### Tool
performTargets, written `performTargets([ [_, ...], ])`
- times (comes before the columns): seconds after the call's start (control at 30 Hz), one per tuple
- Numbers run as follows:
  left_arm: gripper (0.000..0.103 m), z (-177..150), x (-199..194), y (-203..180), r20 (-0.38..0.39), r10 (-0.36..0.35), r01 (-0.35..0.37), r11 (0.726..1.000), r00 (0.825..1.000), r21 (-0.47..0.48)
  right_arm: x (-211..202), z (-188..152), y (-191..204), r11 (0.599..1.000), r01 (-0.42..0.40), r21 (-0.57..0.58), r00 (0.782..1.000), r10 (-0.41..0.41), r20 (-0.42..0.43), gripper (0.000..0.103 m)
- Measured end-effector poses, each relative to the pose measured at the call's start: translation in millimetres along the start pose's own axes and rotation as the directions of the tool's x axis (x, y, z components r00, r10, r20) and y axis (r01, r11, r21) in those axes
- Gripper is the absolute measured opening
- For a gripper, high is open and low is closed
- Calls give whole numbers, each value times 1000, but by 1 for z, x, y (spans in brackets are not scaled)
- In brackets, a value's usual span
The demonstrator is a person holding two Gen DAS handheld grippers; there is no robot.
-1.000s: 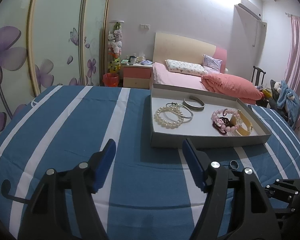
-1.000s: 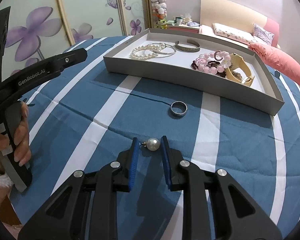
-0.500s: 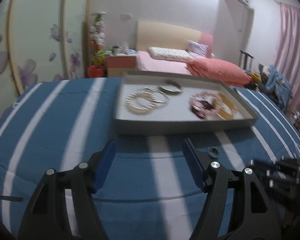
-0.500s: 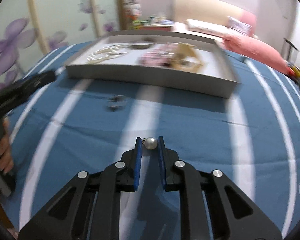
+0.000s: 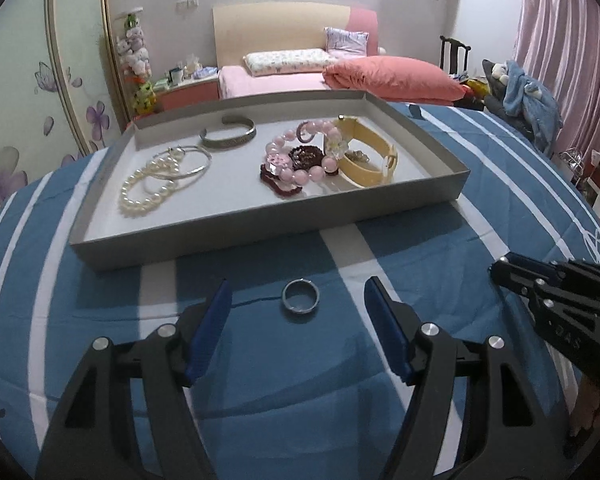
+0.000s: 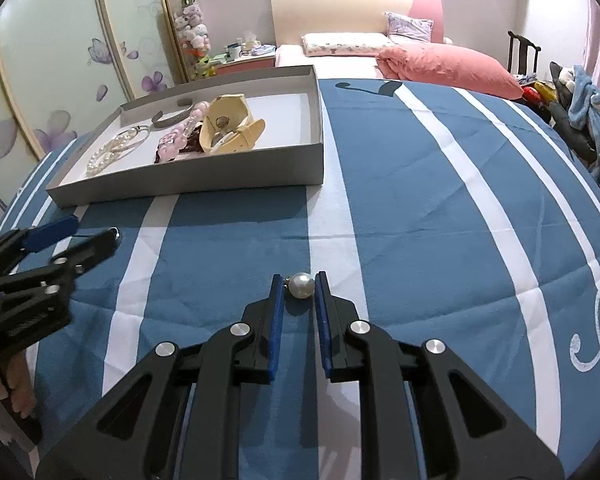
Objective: Organize jewelry
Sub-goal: 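Grasp the silver ring with the left tool and lift it, then carry the silver ring and pearl earring into the gray tray and release both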
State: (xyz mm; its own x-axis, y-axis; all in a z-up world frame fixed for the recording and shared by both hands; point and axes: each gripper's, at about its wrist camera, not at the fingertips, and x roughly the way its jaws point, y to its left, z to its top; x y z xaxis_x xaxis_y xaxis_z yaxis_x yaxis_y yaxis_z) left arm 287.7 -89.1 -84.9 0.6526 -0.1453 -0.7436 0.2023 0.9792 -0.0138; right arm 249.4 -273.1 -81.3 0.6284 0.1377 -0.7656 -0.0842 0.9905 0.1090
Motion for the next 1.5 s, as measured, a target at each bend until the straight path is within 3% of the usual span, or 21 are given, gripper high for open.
performTargets([
  [0.17, 54, 4, 14, 0, -62, 3, -4, 1000, 998, -18, -1, -3, -3, 1000, -17, 13, 1000, 17, 2, 17],
  [0.37, 46, 4, 15, -2, -66, 30, -31, 999, 997, -10, -1, -3, -4, 1000, -26, 17, 1000, 26, 1, 17],
  [0.5, 22, 6, 15, -7, -61, 30, -29, 999, 998, 20, -1, -3, -4, 1000, -26, 17, 1000, 26, 1, 17],
  [1.0, 22, 3, 11, 11, -58, 44, -46, 998, 997, -31, 0, -3, 1, 1000, -14, -8, 1000, 14, -1, 17],
  [1.27, 22, -9, -3, 44, -45, 72, -76, 993, 996, -95, 2, -2, 23, 996, -80, -48, 997, 80, -7, 17],
  [1.5, 22, -18, -31, 66, 40, 110, -104, 986, 993, -134, -10, 2, 42, 990, -111, -88, 989, 118, 86, 17],
])
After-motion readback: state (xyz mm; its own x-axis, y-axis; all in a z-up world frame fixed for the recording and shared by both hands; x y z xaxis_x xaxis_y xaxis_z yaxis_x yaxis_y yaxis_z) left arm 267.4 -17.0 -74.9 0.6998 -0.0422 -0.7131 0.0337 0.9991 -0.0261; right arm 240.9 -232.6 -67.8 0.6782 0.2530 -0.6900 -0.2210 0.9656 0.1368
